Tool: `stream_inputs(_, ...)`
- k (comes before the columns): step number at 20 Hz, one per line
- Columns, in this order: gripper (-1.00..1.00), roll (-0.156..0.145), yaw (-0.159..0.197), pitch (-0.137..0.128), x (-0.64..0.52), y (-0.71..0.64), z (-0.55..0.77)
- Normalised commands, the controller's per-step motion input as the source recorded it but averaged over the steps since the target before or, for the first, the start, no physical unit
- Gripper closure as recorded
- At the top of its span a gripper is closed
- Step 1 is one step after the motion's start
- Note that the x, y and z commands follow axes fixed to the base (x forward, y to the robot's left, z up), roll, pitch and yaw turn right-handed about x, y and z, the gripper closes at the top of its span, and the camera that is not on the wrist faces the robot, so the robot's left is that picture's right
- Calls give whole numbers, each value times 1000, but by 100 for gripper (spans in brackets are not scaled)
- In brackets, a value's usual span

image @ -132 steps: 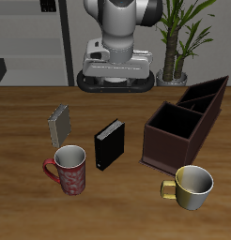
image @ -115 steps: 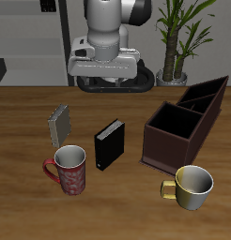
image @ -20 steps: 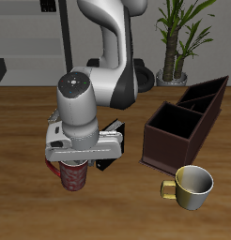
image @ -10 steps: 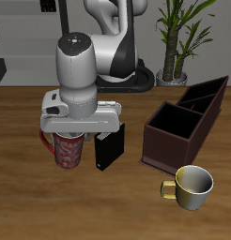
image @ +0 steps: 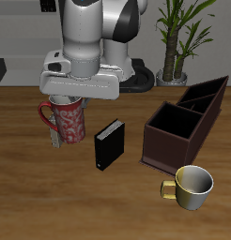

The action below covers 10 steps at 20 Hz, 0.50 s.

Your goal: Place the red mug into the left desk caddy's right compartment and place the yellow book into the left desk caddy's back compartment

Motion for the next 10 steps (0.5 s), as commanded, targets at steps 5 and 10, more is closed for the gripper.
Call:
stream_inputs(5, 100, -52, -39, -35, -406, 198, 563)
stream_inputs(10, 100, 6, -25, 7, -186, 249, 273)
